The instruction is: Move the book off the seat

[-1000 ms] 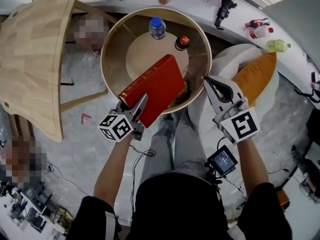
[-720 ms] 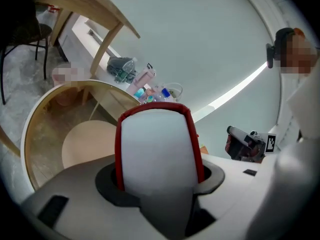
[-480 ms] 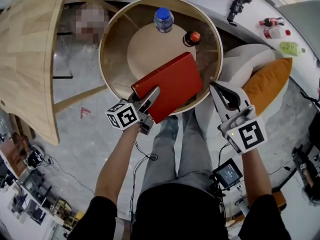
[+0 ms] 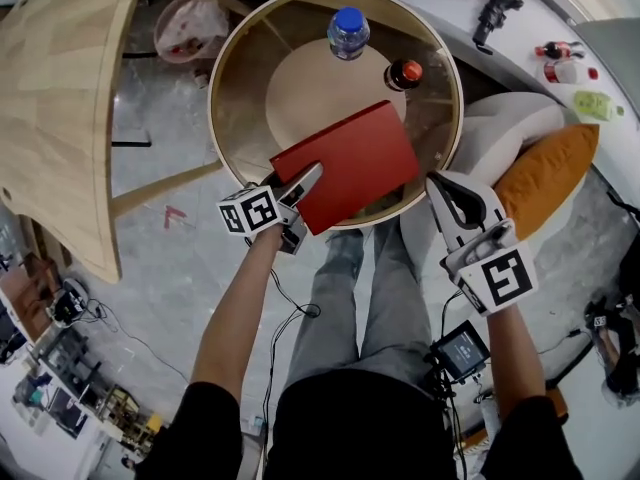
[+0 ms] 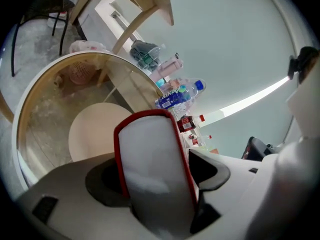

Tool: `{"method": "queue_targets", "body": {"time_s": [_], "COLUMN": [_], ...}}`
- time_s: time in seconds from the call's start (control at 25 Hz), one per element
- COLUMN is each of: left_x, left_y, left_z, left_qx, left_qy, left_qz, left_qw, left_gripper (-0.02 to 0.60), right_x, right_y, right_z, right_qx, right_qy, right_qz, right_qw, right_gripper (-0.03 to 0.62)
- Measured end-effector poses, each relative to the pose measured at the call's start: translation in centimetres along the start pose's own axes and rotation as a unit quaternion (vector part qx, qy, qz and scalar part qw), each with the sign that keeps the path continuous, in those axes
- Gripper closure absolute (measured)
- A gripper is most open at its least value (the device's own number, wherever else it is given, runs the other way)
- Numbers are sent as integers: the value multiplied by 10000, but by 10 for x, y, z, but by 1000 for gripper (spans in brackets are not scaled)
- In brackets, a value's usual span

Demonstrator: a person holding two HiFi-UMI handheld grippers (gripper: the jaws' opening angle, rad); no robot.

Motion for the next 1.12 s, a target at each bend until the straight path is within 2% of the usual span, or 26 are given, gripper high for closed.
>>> {"method": "queue_targets", "body": {"time_s": [0.08, 0.32, 0.4, 0.56, 0.64, 0.8, 0.96, 1.12], "left_x": [2, 1, 3, 8, 12, 24, 61, 117], "left_y": [6, 29, 35, 47, 47, 38, 19, -32], "left_z": [-2, 6, 7, 7, 3, -1, -10, -21], "left_qx": [-132, -150, -237, -1065, -1347, -1448, -1532, -2280], "left_qy": [45, 275, 300, 552, 524, 345, 24, -418], "left_qz": [-272, -679, -938, -1689, -1805, -1851, -2023, -2025], "left_qw": [9995, 9972, 9949, 9783, 9729, 9714, 9673, 9514], "left_gripper": [217, 159, 145, 141, 144, 149, 190, 343], "right_x": [-1, -10, -12, -13, -13, 1, 19, 49], "right_y": [4, 17, 21, 27, 29, 33, 42, 56], "right_z": [0, -2, -2, -3, -3, -7, -26, -56], "right_qx": [-28, -41, 2, 59, 102, 194, 317, 460], "right_qy": [30, 78, 120, 163, 145, 91, -29, -226], "right_qz": [-36, -115, -122, -39, -4, 110, 330, 572], "right_qw": [10000, 9999, 9999, 9998, 9998, 9997, 9989, 9970], "right_gripper": [581, 580, 580, 580, 581, 581, 581, 580]}}
Point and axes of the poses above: the fingertips, and each gripper's own axes: x backward along the fingers, y to its left, z out of its underside, the point moved 8 cm from there along x, backward along the fingers
